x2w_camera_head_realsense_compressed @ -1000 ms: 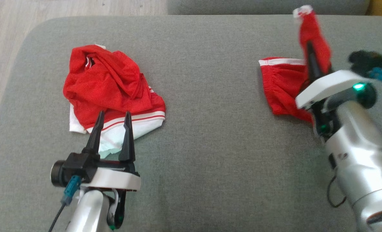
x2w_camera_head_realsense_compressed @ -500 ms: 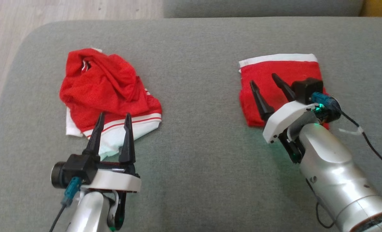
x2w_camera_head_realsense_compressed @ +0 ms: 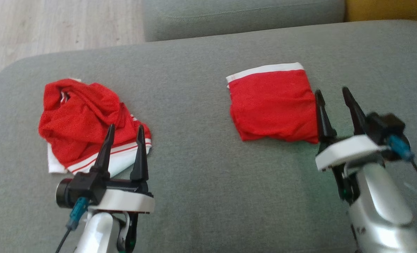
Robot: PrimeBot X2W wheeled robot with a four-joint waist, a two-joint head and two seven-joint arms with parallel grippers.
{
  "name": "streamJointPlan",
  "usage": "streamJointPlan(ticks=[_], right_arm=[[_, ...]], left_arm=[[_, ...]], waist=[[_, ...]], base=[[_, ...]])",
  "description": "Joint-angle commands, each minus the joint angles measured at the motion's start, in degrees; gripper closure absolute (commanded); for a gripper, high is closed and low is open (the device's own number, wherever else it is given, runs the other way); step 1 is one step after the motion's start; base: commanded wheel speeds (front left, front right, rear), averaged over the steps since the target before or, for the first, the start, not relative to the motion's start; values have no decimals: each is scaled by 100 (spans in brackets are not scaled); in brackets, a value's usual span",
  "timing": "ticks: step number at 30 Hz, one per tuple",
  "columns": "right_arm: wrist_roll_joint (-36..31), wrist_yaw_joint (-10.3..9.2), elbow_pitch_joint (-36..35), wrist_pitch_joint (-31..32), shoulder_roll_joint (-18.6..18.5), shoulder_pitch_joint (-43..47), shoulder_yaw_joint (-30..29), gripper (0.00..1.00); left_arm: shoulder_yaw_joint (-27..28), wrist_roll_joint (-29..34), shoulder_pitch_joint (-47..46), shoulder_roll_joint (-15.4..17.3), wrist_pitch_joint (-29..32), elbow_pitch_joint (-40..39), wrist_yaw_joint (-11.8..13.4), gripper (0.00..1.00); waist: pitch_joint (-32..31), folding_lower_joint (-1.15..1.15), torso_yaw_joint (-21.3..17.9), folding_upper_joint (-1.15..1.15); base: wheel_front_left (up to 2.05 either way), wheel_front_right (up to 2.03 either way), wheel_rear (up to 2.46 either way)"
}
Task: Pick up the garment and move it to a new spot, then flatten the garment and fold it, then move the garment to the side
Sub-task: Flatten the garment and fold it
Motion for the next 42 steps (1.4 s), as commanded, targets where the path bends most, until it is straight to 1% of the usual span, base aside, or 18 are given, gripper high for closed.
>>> streamJointPlan(ticks=[1,4,7,10,13,14,15,16,21,22,26,28,30,34,37,39,40,42], right_arm=[[-92,-4,-365,-61,126,16,14,0],[-206,-4,-786,-61,166,412,-207,0],[-194,-4,-1102,-62,176,711,-238,0],[-101,-4,-1297,-62,178,834,-261,0],[-110,-4,-1375,-62,179,761,-335,0],[-123,-4,-1374,-62,179,698,-365,18],[-136,-4,-1357,-62,179,616,-400,88],[-174,-4,-1316,-62,180,515,-435,100],[-460,-4,-829,86,180,-169,-695,100],[-460,-4,-829,86,180,-169,-695,100],[-703,-4,-222,169,180,-829,-865,100],[-972,-4,166,126,180,-1143,-989,100],[-1245,-4,631,81,180,-1407,-1188,100],[-1704,-4,1608,45,169,-1763,-1843,100],[-2071,-4,1959,-13,154,-1963,-2133,100],[-2129,-4,2029,-47,169,-2078,-2126,100],[-2052,-4,2016,-54,174,-2131,-2001,100],[-1644,-4,1833,-58,177,-2152,-1563,100]], left_arm=[[145,80,-62,46,-45,-218,7,0],[136,78,4,45,-45,-240,15,0],[120,80,49,44,-45,-254,20,0],[102,87,25,43,-45,-268,17,0],[47,102,-68,43,-45,-282,-2,0],[25,108,-113,43,-45,-282,-12,0],[1,113,-164,43,-45,-283,-20,0],[-26,115,-219,43,-45,-285,-24,0],[-197,89,-478,43,-45,-296,-24,0],[-197,89,-478,43,-45,-296,-24,0],[-344,46,-666,43,-45,-299,-2,0],[-390,46,-736,43,-45,-311,20,0],[-446,82,-794,43,-45,-323,29,0],[-605,56,-908,43,-45,-389,59,0],[-697,20,-957,43,-45,-452,110,0],[-697,5,-944,43,-45,-487,146,0],[-697,-4,-931,43,-45,-494,153,0],[-700,-14,-907,42,-45,-493,161,0]], waist=[[-39,0,-91,0],[-11,0,-152,0],[67,0,-186,0],[181,0,-173,0],[342,0,-99,0],[407,0,-62,0],[483,0,-19,0],[562,0,29,0],[997,0,340,0],[997,0,340,0],[1318,0,616,0],[1437,0,714,0],[1520,0,808,0],[1564,0,1026,0],[1544,0,1126,0],[1509,0,1140,0],[1485,0,1152,0],[1443,0,1168,0]], base=[[0,0,0],[0,0,0],[0,0,0],[0,0,0],[0,0,0],[0,0,0],[0,0,0],[0,0,0],[0,0,0],[0,0,0],[0,0,0],[0,0,0],[0,0,0],[0,0,0],[0,0,0],[0,0,0],[0,0,0],[0,0,0]])
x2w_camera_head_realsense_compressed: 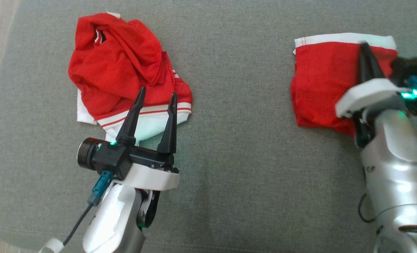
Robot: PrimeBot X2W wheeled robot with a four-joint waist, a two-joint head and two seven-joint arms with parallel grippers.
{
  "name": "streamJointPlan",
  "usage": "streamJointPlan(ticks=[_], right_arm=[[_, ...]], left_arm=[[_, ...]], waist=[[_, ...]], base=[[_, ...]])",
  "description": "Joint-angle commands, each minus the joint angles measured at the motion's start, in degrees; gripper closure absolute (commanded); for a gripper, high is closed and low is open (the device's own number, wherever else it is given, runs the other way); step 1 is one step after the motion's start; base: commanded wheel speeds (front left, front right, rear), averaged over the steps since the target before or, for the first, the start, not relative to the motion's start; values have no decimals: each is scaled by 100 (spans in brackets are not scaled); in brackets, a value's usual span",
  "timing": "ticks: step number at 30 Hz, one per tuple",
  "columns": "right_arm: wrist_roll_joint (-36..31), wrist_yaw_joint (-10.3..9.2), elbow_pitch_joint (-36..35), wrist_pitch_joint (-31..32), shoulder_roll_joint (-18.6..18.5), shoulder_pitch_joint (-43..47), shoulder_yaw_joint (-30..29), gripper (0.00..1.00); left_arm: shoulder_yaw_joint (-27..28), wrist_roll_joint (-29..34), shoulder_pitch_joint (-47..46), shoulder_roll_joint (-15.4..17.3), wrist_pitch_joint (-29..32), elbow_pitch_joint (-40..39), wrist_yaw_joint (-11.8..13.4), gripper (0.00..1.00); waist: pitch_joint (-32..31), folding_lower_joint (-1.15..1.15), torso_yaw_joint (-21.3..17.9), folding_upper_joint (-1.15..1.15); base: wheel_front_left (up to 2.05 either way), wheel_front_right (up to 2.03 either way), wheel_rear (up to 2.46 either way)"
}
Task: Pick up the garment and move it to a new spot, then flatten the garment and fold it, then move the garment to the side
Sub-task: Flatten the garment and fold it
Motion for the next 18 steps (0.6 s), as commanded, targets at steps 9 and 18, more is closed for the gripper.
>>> streamJointPlan(ticks=[9,18], right_arm=[[1261,-4,442,-55,71,220,1576,100],[1890,-4,53,-76,71,297,1839,100]], left_arm=[[188,-60,-29,42,-45,-228,79,0],[392,-14,137,42,-45,-192,71,0]], waist=[[-161,0,-60,0],[-453,0,-391,0]], base=[[0,0,0],[0,0,0]])
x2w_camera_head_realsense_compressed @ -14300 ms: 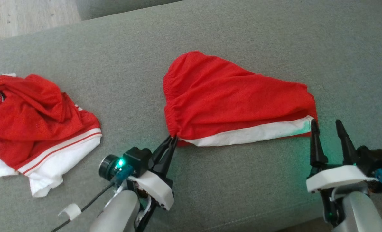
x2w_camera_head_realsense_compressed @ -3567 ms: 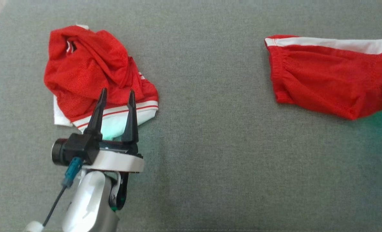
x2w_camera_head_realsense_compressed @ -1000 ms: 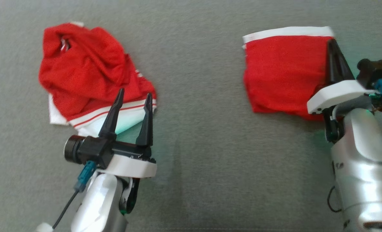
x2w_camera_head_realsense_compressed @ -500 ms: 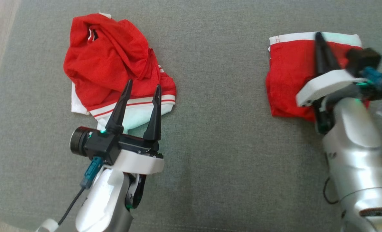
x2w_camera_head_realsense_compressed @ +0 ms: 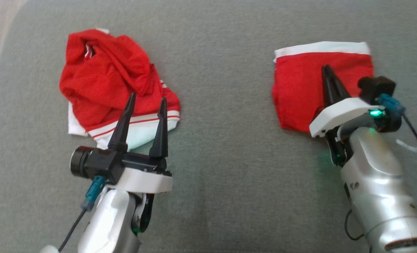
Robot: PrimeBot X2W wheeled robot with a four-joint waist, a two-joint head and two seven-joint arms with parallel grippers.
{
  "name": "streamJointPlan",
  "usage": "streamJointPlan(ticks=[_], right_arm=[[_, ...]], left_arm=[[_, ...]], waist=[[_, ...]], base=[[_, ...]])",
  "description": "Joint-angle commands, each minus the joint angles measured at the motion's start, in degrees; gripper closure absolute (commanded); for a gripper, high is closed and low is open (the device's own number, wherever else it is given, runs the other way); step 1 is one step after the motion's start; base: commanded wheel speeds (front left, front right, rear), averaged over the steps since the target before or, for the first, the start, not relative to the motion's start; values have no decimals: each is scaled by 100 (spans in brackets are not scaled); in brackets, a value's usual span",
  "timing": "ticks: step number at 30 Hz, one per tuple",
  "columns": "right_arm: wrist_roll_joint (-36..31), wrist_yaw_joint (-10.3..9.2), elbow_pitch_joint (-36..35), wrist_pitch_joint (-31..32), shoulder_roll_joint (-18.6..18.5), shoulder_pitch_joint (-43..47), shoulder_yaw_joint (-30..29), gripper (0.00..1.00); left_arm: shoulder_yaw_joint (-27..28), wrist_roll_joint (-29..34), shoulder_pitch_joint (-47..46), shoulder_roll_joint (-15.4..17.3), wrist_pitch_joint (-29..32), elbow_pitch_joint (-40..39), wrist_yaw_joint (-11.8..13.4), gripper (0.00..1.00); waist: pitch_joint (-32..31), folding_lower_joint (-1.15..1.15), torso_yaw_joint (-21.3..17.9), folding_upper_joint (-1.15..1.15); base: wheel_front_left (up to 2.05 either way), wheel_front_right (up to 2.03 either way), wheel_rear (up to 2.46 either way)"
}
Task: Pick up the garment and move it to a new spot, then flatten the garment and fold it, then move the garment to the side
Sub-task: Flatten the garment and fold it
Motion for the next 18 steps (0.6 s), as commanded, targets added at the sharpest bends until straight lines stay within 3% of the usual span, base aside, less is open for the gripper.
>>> streamJointPlan(ticks=[1,7,8,9,18], right_arm=[[78,-4,-500,-35,70,146,57,100],[363,-4,-1680,-36,70,824,-72,100],[352,-4,-1914,-36,70,969,-73,54],[324,-4,-2143,-36,71,1121,-52,0],[467,-4,-3539,-36,71,2449,41,0]], left_arm=[[259,40,2,43,-45,-188,21,0],[460,68,175,54,-45,-177,-58,0],[497,77,212,64,-45,-164,-81,0],[548,86,248,74,-45,-149,-91,0],[864,150,607,84,-45,-64,-145,0]], waist=[[-154,0,-160,0],[-415,0,-441,0],[-464,0,-501,0],[-511,0,-564,0],[-827,0,-914,0]], base=[[0,0,0],[0,0,0],[0,0,0],[0,0,0],[0,0,0]])
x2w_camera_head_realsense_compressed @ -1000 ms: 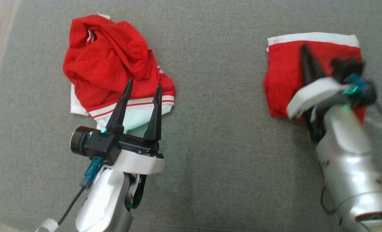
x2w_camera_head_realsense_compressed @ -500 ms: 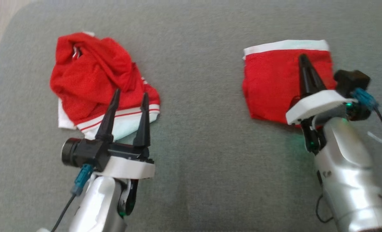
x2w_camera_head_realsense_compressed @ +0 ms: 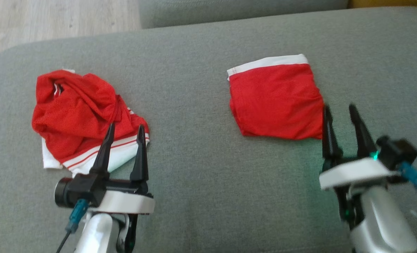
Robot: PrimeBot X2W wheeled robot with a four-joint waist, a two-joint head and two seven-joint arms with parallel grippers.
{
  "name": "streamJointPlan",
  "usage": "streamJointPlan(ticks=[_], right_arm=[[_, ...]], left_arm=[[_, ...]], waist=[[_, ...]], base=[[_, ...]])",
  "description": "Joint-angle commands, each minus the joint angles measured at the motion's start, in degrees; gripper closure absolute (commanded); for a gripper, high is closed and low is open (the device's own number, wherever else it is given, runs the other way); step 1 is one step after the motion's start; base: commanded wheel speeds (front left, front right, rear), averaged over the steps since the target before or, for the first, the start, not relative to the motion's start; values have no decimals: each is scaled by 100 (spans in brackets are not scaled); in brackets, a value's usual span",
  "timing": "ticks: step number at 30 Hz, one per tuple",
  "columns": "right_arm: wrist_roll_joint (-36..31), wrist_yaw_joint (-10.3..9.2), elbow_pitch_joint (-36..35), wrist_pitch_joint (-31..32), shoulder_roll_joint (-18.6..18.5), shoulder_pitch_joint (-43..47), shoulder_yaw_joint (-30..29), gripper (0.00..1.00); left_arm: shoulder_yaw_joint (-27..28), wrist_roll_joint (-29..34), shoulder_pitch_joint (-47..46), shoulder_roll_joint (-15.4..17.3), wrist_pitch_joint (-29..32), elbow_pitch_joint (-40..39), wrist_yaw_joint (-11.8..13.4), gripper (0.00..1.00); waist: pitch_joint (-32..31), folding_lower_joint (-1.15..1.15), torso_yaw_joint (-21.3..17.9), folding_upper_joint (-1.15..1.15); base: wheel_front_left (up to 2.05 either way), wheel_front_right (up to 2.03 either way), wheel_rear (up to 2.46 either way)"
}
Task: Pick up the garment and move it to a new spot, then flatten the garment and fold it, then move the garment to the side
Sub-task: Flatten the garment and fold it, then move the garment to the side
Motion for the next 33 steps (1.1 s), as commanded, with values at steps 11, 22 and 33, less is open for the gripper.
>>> streamJointPlan(ticks=[11,22,33], right_arm=[[-223,-4,-316,-36,52,322,136,0],[-260,-4,700,519,52,-934,-562,0],[-1165,-4,2487,1629,52,-2350,-1482,0]], left_arm=[[211,69,115,16,-37,-90,-40,0],[51,51,-123,9,-37,-146,-51,0],[-245,-59,-462,9,-37,-99,-27,0]], waist=[[-154,1,-22,0],[345,1,292,0],[820,1,702,0]], base=[[0,0,0],[0,0,0],[0,0,0]])
